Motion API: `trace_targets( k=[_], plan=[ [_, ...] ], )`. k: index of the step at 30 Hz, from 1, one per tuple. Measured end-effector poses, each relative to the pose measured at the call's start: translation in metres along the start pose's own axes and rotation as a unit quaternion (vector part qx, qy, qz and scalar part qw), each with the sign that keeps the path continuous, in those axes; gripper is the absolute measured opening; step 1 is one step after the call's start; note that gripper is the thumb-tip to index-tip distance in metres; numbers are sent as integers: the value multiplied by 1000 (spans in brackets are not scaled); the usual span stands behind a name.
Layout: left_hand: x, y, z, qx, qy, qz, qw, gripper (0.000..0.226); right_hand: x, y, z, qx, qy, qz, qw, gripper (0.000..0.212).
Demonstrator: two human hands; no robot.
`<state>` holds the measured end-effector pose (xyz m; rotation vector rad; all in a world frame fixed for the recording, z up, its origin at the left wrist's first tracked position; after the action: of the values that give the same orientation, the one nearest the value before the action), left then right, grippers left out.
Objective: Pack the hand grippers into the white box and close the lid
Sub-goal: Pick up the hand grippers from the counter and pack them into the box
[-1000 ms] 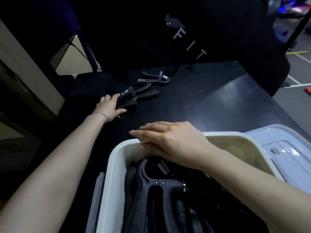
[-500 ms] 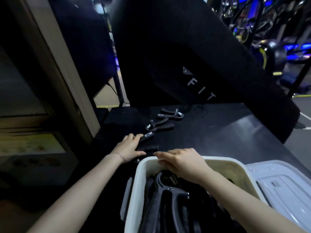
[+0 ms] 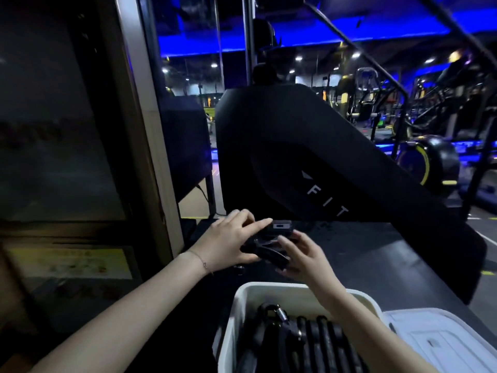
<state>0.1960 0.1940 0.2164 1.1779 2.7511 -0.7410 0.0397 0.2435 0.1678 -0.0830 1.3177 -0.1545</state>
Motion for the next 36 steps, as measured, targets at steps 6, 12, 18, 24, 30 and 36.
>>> trace_targets(
  k=[6,12,18,24,30,36],
  plan=[
    [33,9,-26,127,-30,87,988,76,-31,38,-14,-12,-23,-24,999,26],
    [65,22,-27,135,5,112,985,68,-32,74,-23,27,-78,-43,996,30],
    [65,33,-29,64,319,-58,944,92,-20,98,-30,20,-192,-20,981,32],
    [68,37,-21,30,646,-195,738,32,-6,101,-25,11,-315,8,949,51],
    [66,36,-27,72,633,-185,748,16,19,105,-34,91,-132,68,985,38],
    [79,48,-26,160,405,-2,900,16,14,101,-37,82,-165,180,966,53]
  ],
)
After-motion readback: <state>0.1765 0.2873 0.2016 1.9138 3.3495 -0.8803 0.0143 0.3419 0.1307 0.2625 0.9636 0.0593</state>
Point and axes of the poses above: each hand's wrist, its own y-axis away from the middle knuckle, its own z-axis out of the palm, x = y × z, the point moved 4 cm from there along -y, towards the middle knuckle, and after that the axes turned 7 degrees about -y, right-handed, at the moved point
